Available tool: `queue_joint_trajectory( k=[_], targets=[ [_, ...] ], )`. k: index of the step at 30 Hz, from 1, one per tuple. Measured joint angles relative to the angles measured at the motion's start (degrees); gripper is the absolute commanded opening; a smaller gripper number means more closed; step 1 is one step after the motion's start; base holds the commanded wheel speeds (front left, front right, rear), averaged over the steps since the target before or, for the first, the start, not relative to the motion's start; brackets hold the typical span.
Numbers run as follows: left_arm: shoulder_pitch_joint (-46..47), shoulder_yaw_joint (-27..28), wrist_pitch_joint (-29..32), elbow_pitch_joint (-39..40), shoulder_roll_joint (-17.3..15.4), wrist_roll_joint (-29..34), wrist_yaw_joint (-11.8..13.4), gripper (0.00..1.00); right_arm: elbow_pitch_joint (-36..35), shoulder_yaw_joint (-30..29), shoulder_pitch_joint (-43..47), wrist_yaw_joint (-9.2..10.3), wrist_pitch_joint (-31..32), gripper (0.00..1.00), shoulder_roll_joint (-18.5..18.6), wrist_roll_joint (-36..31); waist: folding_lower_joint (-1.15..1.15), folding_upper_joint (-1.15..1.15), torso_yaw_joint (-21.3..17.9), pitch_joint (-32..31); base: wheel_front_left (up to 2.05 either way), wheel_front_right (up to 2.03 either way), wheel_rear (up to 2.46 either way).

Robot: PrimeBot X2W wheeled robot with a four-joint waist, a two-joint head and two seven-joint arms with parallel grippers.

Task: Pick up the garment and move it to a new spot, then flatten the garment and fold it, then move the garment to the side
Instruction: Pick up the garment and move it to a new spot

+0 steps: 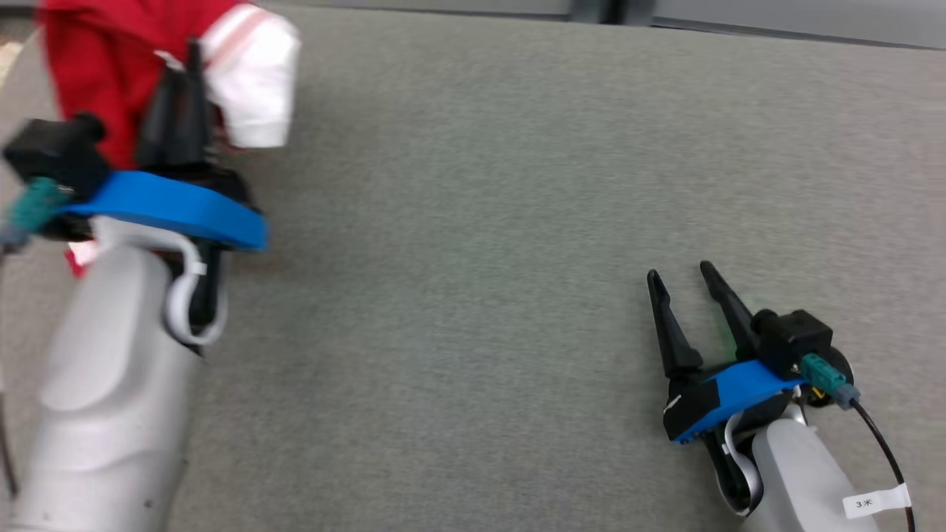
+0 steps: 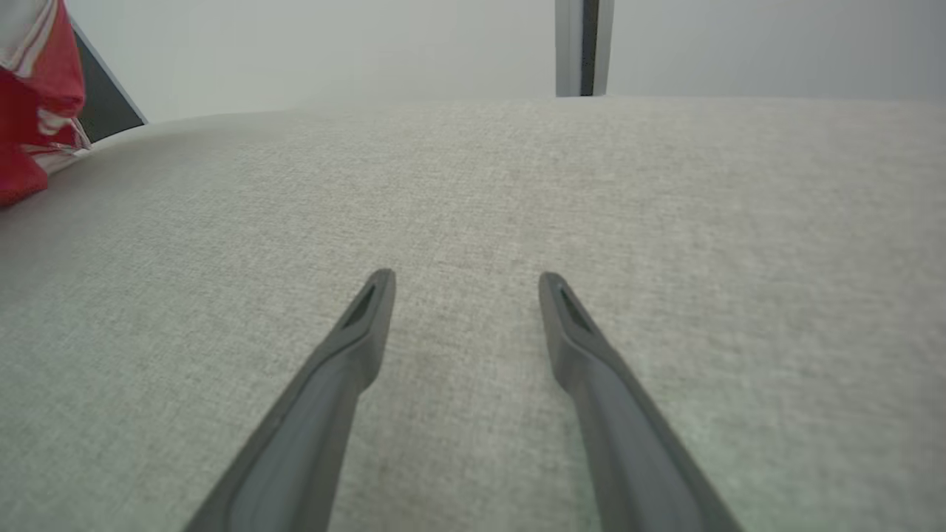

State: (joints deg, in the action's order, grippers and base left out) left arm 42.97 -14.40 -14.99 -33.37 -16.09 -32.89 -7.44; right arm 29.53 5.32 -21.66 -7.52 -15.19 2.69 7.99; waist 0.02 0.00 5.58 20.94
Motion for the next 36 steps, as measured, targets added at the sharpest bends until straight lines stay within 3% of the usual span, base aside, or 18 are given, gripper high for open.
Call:
queue_joint_trajectory(
  k=[1, 7, 17, 23, 32, 33, 34, 36],
  targets=[
    [-0.89, -3.20, 0.00, 2.34, 1.07, -0.66, 0.00, 0.00, 0.05, 0.37, 0.81, 0.02, 0.02, 1.00, 0.04, 0.65, 0.00, 0.00, -1.74, -0.73, 0.00, 0.00, 0.00],
    [-3.48, -8.66, 0.00, 5.47, 4.13, -2.35, 0.00, 0.00, -0.05, 1.52, 1.85, 0.02, 0.05, 1.00, 0.09, 2.44, -0.01, 0.00, -6.85, -2.12, 0.00, 0.00, 0.00],
    [-7.20, -19.63, -0.01, 2.76, 9.07, -2.25, 0.00, 0.00, -0.30, 3.89, 3.71, 0.03, 0.05, 1.00, 0.11, 5.39, -0.02, 0.00, -17.99, -3.80, 0.00, 0.00, 0.00],
    [-8.45, -23.70, 0.00, 2.65, 10.42, -2.68, 0.00, 0.00, -0.53, 4.26, 4.42, 0.03, 0.05, 1.00, 0.15, 5.88, -0.02, 0.00, -20.22, -4.05, 0.00, 0.00, 0.00],
    [-12.21, -27.93, -0.01, 1.11, 11.12, -1.19, -0.01, 0.00, -0.27, 4.68, 4.38, 0.03, 0.04, 1.00, 0.14, 6.47, -0.02, 0.00, -18.91, -4.77, 0.00, 0.00, 0.00],
    [-12.74, -27.75, -0.01, 0.29, 11.18, -0.96, 0.00, 0.25, -0.22, 4.68, 4.39, 0.03, 0.05, 1.00, 0.15, 6.45, -0.02, 0.00, -18.52, -5.03, 0.00, 0.00, 0.00],
    [-13.30, -27.46, 0.00, -0.34, 11.13, -0.93, -0.01, 1.00, -0.22, 4.68, 4.39, 0.03, 0.05, 1.00, 0.13, 6.41, -0.02, 0.00, -18.16, -5.27, 0.00, 0.00, 0.00],
    [-13.91, -26.64, 0.00, -0.23, 11.00, 0.25, -0.01, 1.00, -0.12, 4.41, 4.41, 0.03, 0.04, 1.00, 0.13, 6.20, -0.02, 0.00, -17.26, -5.83, 0.00, 0.00, 0.00]
  ],
)
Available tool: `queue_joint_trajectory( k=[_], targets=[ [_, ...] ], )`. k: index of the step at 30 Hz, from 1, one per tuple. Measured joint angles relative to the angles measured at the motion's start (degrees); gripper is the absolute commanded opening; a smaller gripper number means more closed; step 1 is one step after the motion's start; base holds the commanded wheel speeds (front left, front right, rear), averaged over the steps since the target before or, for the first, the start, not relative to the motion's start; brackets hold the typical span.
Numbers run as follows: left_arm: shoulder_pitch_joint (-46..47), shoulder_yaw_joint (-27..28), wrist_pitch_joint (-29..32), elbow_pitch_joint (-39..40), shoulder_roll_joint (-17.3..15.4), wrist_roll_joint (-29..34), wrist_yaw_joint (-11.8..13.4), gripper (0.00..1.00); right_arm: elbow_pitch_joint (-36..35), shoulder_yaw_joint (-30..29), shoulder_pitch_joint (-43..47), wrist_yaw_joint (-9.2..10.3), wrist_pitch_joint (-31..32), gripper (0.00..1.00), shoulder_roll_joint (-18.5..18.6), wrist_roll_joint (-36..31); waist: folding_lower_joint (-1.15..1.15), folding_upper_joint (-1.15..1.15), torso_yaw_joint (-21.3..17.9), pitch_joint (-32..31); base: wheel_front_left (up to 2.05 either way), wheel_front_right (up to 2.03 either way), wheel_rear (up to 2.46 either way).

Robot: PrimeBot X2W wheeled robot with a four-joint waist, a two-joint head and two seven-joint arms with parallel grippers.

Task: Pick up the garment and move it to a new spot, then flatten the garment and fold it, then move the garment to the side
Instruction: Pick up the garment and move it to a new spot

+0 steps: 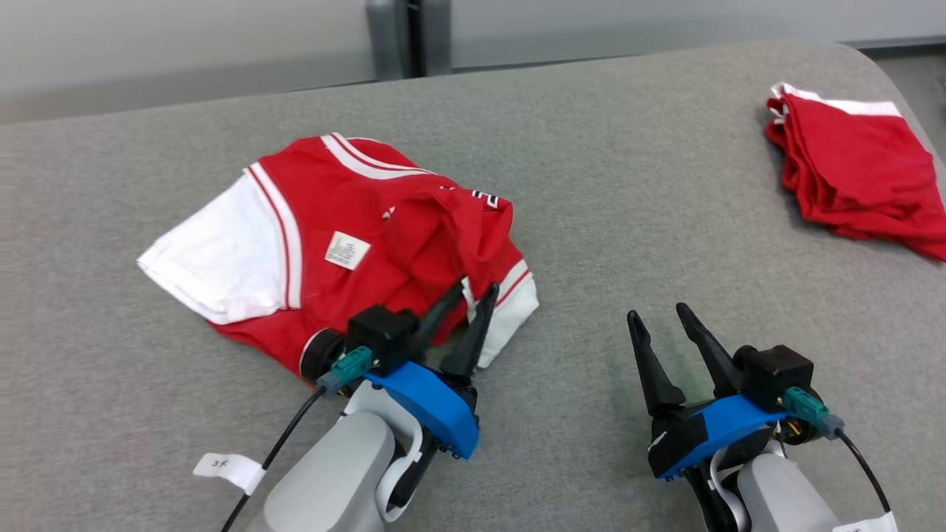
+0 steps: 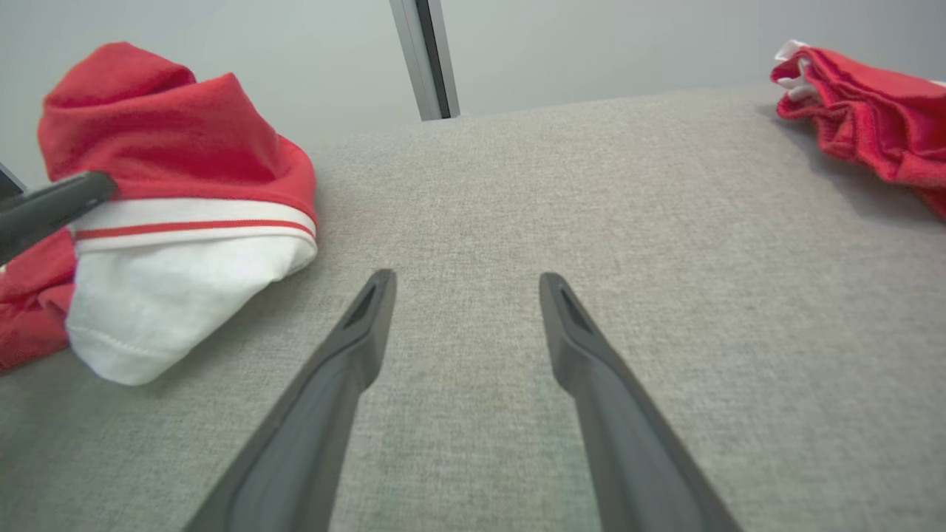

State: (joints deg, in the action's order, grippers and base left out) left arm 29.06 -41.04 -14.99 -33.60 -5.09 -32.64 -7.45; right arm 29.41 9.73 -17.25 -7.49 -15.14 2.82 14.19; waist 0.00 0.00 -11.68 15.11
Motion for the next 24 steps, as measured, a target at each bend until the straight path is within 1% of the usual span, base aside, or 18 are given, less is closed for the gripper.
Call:
queue_joint_trajectory(
  k=[3, 7, 8, 9, 14, 20, 24],
  targets=[
    [-1.80, 3.25, 0.00, 0.33, -0.15, 1.55, 0.00, 1.00, 0.23, -0.44, 0.23, 0.00, 0.00, 1.00, 0.00, -0.58, 0.00, 0.00, 1.60, -1.43, 0.00, 0.00, 0.00],
    [-5.77, 9.40, -0.01, 1.18, -0.57, 3.65, 0.00, 1.00, 0.88, -1.15, 1.59, 0.00, 0.01, 1.00, -0.01, -1.07, 0.00, 0.00, 3.84, -4.02, 0.00, 0.00, 0.00],
    [-5.77, 9.40, -0.01, 1.18, -0.57, 3.65, 0.00, 1.00, 0.88, -1.15, 1.59, 0.00, 0.01, 1.00, -0.01, -1.07, 0.00, 0.00, 3.84, -4.02, 0.00, 0.00, 0.00],
    [-8.49, 13.01, -0.01, 1.76, -0.62, 4.59, 0.04, 1.00, 1.10, -1.32, 2.24, 0.00, 0.00, 1.00, -0.01, -1.15, 0.00, 0.00, 4.87, -5.40, 0.00, 0.00, 0.00],
    [-15.40, 22.39, -0.01, 3.66, -0.60, 7.49, 0.65, 1.00, 1.82, -1.52, 4.02, 0.00, 0.01, 1.00, -0.01, -1.49, 0.00, 0.00, 7.04, -8.48, 0.00, 0.00, 0.00],
    [-24.16, 31.12, -0.02, 7.26, 0.34, 12.68, 0.92, 1.00, 2.64, -2.00, 6.78, 0.00, 0.01, 1.00, -0.01, -1.31, -0.01, 0.00, 8.97, -12.05, 0.00, 0.00, 0.00],
    [-29.20, 35.20, -0.03, 9.04, 1.45, 15.59, 0.92, 1.00, 2.90, -1.82, 8.77, 0.00, 0.00, 1.00, -0.03, -1.07, -0.01, 0.00, 9.43, -13.88, 0.00, 0.00, 0.00]
  ],
)
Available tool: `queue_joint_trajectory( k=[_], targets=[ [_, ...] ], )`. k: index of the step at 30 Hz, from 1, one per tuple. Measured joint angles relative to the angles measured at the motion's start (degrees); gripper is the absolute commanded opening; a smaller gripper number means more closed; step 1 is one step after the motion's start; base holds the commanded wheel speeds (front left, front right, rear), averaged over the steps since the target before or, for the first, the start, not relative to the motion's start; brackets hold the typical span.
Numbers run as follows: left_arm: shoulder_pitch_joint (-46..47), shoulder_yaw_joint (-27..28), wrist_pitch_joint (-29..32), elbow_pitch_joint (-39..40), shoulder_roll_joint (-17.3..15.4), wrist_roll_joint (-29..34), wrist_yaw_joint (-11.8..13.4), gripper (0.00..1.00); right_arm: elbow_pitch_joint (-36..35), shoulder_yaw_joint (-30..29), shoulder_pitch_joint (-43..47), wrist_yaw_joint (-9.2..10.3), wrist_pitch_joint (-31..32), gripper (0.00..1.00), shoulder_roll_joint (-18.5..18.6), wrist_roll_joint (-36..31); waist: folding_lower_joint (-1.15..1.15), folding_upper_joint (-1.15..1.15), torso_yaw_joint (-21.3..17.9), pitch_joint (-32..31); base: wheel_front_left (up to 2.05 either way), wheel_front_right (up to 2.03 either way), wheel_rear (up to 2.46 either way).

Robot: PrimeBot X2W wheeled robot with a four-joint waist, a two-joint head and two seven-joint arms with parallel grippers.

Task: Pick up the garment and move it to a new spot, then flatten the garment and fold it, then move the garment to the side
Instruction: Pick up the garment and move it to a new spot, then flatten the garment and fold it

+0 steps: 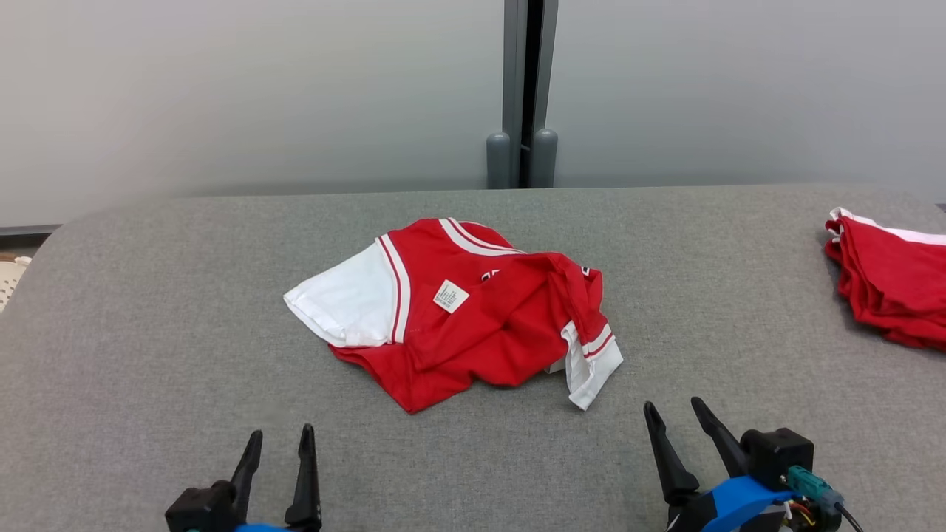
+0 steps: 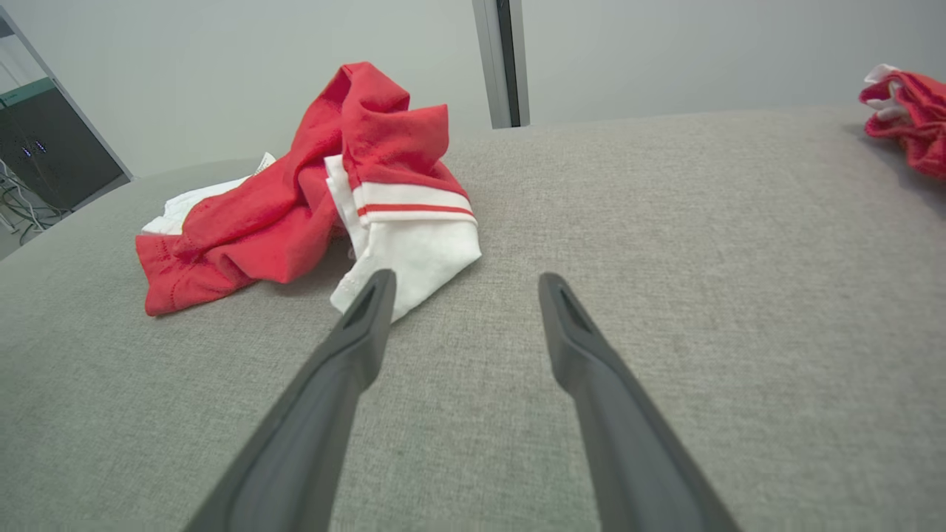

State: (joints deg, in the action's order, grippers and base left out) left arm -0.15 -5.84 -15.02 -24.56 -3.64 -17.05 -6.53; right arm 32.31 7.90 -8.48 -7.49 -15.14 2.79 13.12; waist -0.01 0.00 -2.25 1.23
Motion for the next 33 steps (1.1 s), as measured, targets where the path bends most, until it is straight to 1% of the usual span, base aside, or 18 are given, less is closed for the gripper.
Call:
queue_joint_trajectory(
  k=[4, 7, 11, 18, 25, 31, 33],
  targets=[
    [-2.11, 2.27, 0.01, 0.60, 0.45, 1.63, -0.07, 1.00, 0.05, -0.21, 0.68, 0.00, 0.01, 1.00, 0.01, 0.04, 0.00, 0.00, 0.14, -0.77, 0.00, 0.00, 0.00],
    [-2.42, 3.00, 0.01, 0.66, 0.59, 2.33, -0.22, 1.00, 0.05, -0.42, 0.77, 0.00, 0.01, 1.00, 0.02, 0.05, 0.00, 0.00, 0.30, -0.91, 0.00, 0.00, 0.00],
    [-2.41, 2.26, 0.01, 0.68, 0.65, 1.66, -0.42, 1.00, 0.05, -0.29, 0.80, 0.00, 0.01, 1.00, 0.02, 0.09, 0.01, 0.00, 0.48, -0.65, 0.00, 0.00, 0.00],
    [-1.62, 0.22, 0.01, 0.30, 0.68, 0.68, -0.54, 1.00, 1.19, 1.81, -0.54, 0.00, 0.01, 1.00, 0.02, 0.59, 0.01, 0.00, 1.09, 0.82, 0.00, 0.00, 0.00],
    [0.59, -1.86, 0.01, -0.88, 0.74, -0.25, -0.57, 1.00, 3.71, 4.20, -5.89, 0.00, 0.00, 1.00, 0.00, 1.88, 0.02, 0.00, 4.00, 3.80, 0.00, 0.00, 0.00],
    [1.29, -2.21, 0.01, -1.52, 0.74, -0.65, -0.58, 1.00, 6.32, 3.38, -7.79, 0.00, 0.00, 1.00, 0.00, 0.91, 0.02, 0.00, 5.93, 5.27, 0.00, 0.00, 0.00],
    [1.57, -2.35, 0.01, -1.75, 0.71, -1.12, -0.58, 1.00, 8.38, 2.50, -8.90, 0.00, 0.01, 1.00, -0.01, -0.07, 0.02, 0.00, 6.82, 6.00, 0.00, 0.00, 0.00]
  ],
)
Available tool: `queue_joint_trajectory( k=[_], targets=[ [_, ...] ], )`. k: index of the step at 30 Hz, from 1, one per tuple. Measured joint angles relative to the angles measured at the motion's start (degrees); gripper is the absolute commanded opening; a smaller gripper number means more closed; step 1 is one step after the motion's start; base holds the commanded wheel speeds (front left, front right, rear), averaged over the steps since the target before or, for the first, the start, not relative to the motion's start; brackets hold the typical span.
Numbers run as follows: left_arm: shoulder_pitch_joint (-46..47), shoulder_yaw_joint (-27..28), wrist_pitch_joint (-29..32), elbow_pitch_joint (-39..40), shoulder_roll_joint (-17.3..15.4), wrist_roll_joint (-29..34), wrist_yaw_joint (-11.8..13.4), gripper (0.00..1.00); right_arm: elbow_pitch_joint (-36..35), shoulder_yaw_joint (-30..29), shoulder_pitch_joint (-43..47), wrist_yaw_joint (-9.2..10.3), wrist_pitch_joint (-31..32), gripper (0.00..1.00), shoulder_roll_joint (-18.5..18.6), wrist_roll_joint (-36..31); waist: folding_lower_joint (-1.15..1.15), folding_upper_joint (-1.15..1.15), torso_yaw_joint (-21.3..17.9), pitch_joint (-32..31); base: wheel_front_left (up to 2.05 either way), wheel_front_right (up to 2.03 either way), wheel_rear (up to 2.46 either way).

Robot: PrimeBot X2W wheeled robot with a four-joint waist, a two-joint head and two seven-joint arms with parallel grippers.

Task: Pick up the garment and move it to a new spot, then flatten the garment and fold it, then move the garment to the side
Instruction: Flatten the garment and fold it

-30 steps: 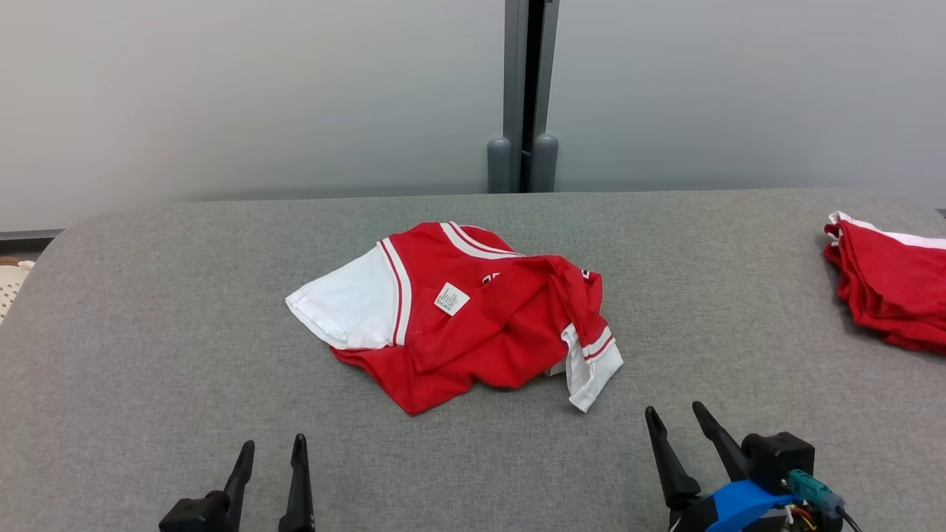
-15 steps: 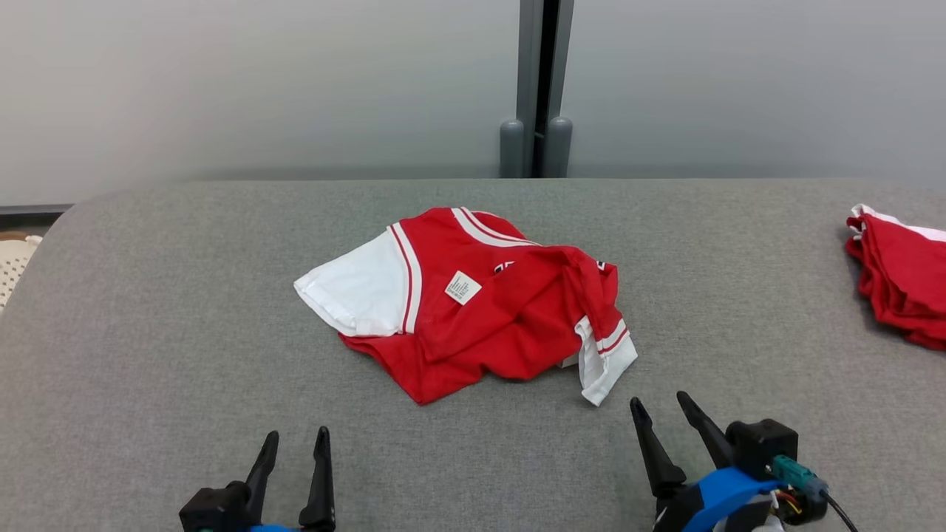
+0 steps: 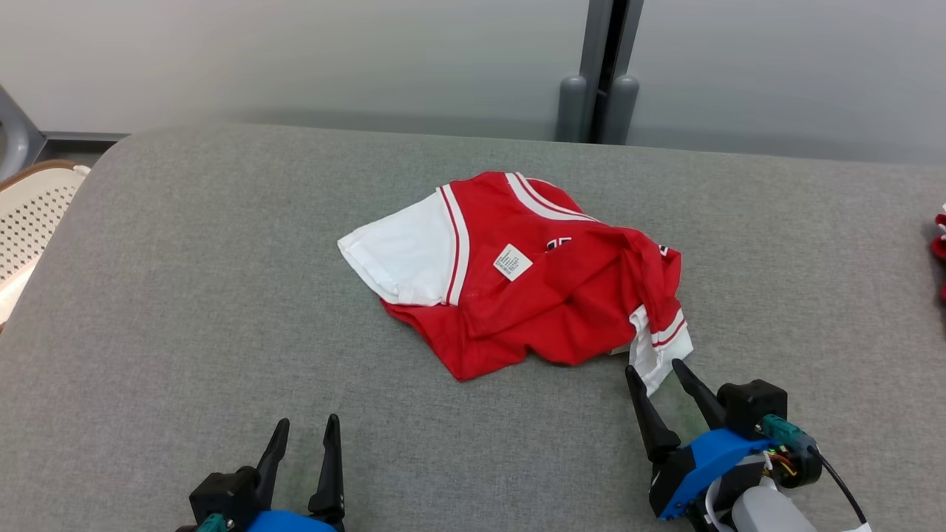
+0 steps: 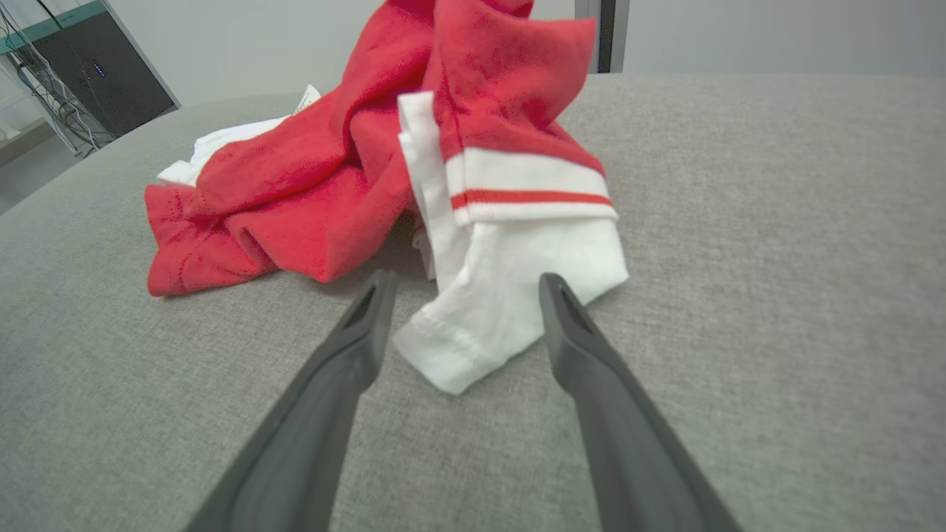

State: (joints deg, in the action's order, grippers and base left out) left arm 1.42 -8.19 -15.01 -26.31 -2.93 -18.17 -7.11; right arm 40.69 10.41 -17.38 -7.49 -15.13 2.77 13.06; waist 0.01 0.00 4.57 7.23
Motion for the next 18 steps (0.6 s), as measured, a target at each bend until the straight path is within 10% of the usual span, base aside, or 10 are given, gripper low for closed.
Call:
queue_joint_trajectory(
  k=[4, 6, 18],
  targets=[
    [0.34, -0.33, 0.00, -0.11, 0.00, -0.52, 0.00, 1.00, 1.74, -1.15, -0.66, 0.00, 0.00, 0.91, 0.01, -0.45, 0.00, 0.00, 0.67, 0.90, 0.00, 0.00, 0.00],
    [0.49, -0.42, 0.01, -0.12, 0.01, -0.53, -0.01, 1.00, 1.76, -1.58, -0.94, 0.00, 0.00, 0.00, 0.01, -0.69, 0.00, 0.00, 0.75, 1.09, 0.00, 0.00, 0.00],
    [2.25, -0.64, 0.00, 0.54, 0.00, -1.00, -0.02, 1.00, -6.01, -17.06, -6.91, -0.01, 0.01, 0.00, 5.78, -16.88, 0.00, 0.00, -0.94, 1.35, 0.00, 0.00, 0.00]
  ],
)
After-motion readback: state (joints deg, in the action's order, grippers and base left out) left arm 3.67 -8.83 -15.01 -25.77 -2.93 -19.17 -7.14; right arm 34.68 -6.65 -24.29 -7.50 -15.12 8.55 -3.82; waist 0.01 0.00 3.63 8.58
